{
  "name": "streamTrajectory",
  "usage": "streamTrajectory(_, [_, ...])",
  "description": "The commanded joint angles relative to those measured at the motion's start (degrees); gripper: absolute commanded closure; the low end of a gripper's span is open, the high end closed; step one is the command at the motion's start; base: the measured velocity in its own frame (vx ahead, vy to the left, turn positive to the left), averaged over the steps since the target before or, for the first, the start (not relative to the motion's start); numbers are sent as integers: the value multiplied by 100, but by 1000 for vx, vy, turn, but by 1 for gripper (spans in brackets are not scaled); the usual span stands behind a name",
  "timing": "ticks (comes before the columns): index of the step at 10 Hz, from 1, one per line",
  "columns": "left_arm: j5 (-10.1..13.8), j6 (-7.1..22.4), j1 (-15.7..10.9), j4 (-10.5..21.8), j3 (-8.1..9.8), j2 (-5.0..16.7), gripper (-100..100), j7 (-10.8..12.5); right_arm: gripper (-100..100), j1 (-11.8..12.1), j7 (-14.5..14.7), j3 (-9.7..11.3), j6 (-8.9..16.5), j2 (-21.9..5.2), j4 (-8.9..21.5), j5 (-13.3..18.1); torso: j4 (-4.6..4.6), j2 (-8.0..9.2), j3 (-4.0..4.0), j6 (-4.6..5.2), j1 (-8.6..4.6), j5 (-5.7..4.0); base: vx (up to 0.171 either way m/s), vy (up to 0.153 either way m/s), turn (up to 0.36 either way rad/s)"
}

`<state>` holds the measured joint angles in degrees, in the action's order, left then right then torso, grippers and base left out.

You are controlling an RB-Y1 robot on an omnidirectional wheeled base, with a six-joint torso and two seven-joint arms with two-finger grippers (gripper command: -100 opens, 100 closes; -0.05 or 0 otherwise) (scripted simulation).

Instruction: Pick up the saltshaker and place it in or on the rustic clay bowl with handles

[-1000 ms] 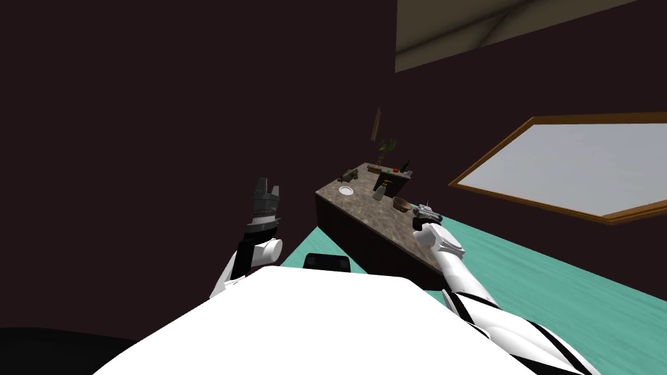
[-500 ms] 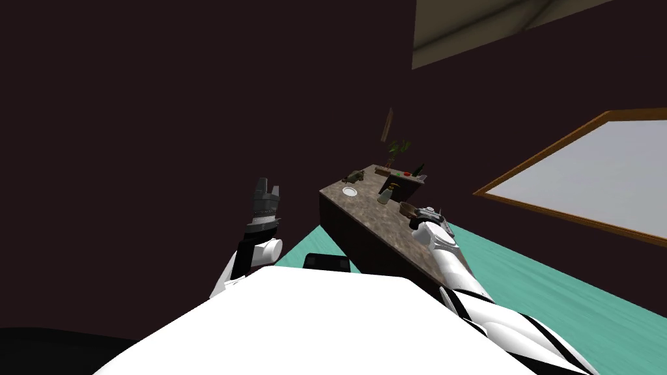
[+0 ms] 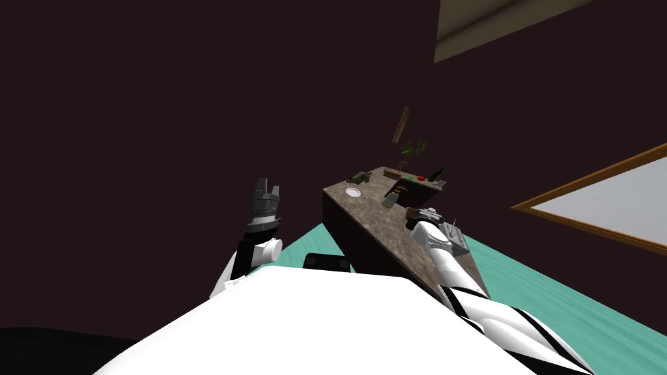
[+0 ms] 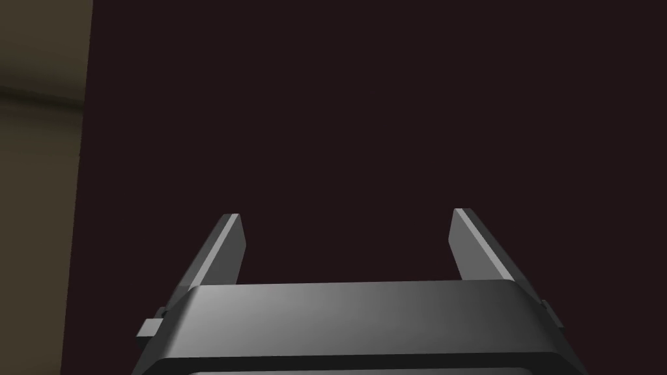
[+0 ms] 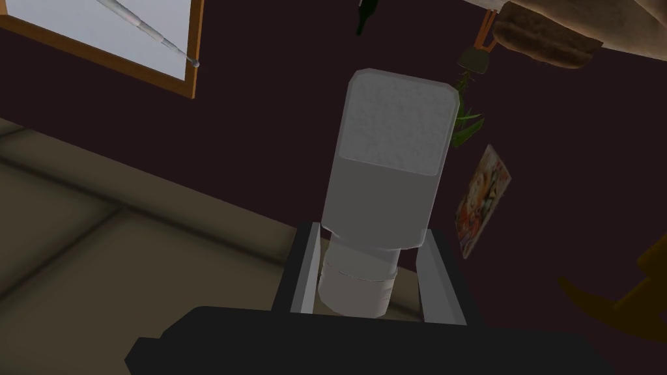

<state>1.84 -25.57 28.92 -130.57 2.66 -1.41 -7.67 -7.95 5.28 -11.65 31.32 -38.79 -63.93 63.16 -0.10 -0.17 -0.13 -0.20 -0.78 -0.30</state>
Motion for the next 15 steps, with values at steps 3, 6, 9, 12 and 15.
streamTrajectory(3, [0, 0, 1, 0, 1, 0, 0, 0, 100, -54, -527, 176, 239, 51, 199, 510, -1, -3, -2, 9, -11, -2, -58, -149, 218])
streamTrajectory(6, [0, 0, 1, 0, 0, 0, 0, 0, 100, -54, -642, 223, 293, 74, 247, 649, -3, -6, -4, 9, 1, -1, -47, -90, 138])
streamTrajectory(9, [0, 0, 2, 0, 0, -1, 0, 0, -100, -55, -666, 230, 297, 76, 253, 664, -5, -21, -12, 16, 45, 10, 0, 0, 0])
streamTrajectory(12, [0, 0, 2, 0, 0, -1, 0, 0, 0, -55, -666, 230, 297, 76, 253, 664, -6, -22, -13, 16, 46, 10, 0, 0, 0])
streamTrajectory(15, [0, 0, 2, 0, -1, -2, 0, 0, -100, -284, -378, 124, 15, -252, 454, 283, -4, -16, -9, 16, 71, 16, -17, 66, -22])
